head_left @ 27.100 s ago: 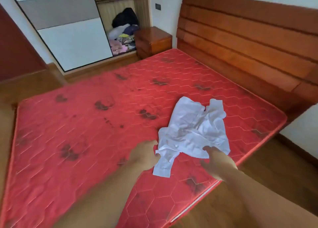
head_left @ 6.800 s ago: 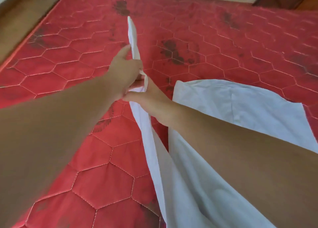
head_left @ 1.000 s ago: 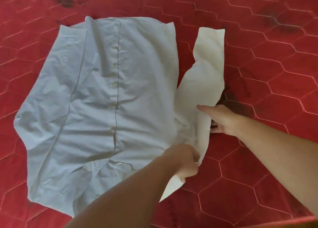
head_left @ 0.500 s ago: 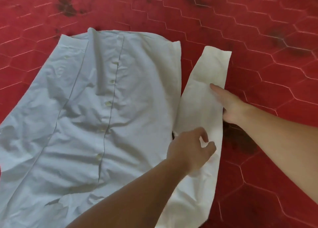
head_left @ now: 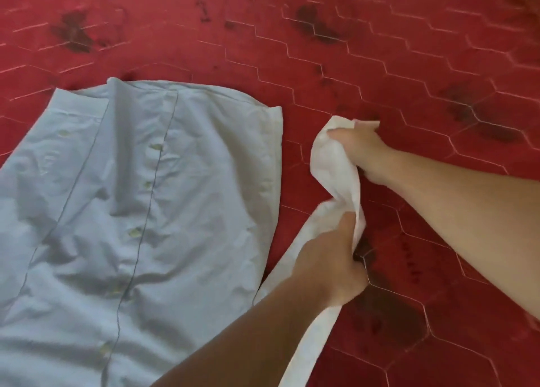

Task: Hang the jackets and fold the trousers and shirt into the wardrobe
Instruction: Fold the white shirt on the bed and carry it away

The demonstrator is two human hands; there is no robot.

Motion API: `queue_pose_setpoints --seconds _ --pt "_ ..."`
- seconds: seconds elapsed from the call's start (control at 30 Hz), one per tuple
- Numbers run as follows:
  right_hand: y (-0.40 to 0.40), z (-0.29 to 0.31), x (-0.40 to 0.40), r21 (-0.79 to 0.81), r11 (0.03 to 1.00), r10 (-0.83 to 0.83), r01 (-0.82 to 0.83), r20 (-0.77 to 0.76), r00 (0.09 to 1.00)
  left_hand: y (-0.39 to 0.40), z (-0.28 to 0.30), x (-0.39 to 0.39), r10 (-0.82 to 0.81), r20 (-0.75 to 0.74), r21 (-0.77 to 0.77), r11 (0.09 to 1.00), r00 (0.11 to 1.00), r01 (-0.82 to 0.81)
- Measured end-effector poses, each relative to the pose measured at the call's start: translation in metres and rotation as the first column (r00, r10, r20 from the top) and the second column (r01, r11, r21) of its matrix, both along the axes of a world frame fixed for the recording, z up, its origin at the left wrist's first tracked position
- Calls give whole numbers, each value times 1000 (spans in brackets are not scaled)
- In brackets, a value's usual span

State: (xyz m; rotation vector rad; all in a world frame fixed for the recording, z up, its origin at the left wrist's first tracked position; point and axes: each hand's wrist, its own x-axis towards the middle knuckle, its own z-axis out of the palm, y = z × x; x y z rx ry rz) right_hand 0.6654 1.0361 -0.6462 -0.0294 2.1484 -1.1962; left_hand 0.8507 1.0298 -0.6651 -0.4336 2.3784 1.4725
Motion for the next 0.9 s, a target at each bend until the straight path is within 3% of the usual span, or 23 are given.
queue_pose_setpoints --seconds 0.07,0.13,0.2,0.3,0.37,0.47,0.53,0.63,0.73,0.9 --pt "-23 13 -5 -97 995 -32 16 -165 986 -26 13 4 30 42 412 910 999 -45" --pt "-60 27 -3 -145 989 -56 7 -340 939 -62 17 9 98 130 701 695 987 -162" --pt "-106 33 8 -127 987 36 -95 -407 913 -99 12 22 157 237 832 477 959 -284" --pt "-157 18 30 -100 960 247 -261 -140 959 -149 -2 47 235 390 834 319 890 -450" --pt "-160 -7 32 -63 991 106 -122 -211 972 -171 -11 59 277 493 768 307 825 -562" --pt "-134 -36 15 165 983 16 74 -485 874 -190 -19 64 345 580 635 375 738 -675" --pt "-123 -47 3 267 956 18 122 -468 883 -192 -21 62 343 589 582 448 732 -679" --pt "-124 -55 -13 333 939 28 84 -318 948 -187 -23 55 390 592 507 500 705 -702" --pt "-135 -59 -30 377 926 140 14 -379 915 -186 -28 50 410 631 493 443 659 -748" --pt "-143 -74 -53 365 925 114 109 -537 836 -185 -32 50 404 636 534 385 658 -753"
